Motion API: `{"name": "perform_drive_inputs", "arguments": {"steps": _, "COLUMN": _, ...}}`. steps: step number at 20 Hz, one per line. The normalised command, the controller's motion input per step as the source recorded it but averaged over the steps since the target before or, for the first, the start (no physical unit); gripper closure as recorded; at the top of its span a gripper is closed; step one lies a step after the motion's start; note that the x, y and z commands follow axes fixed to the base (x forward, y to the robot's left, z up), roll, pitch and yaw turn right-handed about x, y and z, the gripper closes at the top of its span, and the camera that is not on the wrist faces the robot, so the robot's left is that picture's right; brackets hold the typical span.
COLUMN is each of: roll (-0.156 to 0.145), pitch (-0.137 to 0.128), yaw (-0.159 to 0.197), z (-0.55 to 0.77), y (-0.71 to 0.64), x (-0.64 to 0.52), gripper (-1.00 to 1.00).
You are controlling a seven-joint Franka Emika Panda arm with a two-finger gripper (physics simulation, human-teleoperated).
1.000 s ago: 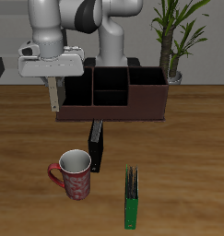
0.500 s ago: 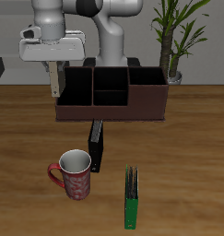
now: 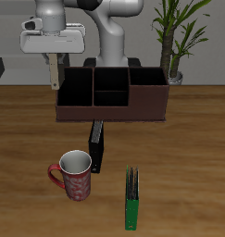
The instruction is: Place the yellow book into the back desk caddy's right compartment
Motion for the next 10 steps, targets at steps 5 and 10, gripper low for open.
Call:
{"name": "perform_drive_inputs", "arguments": {"steps": 5, "roll": -0.012, "pitch": -0.027, "yaw": -0.005, "z": 0.13, "y": -0.03, "x": -0.28, "gripper": 1.00}}
{"name": "perform_drive_inputs", "arguments": {"steps": 10, "roll": -0.002, "pitch": -0.006, "yaw": -0.013, "z": 0.03, "y": 0.00, "x": -0.21, "gripper": 1.00}}
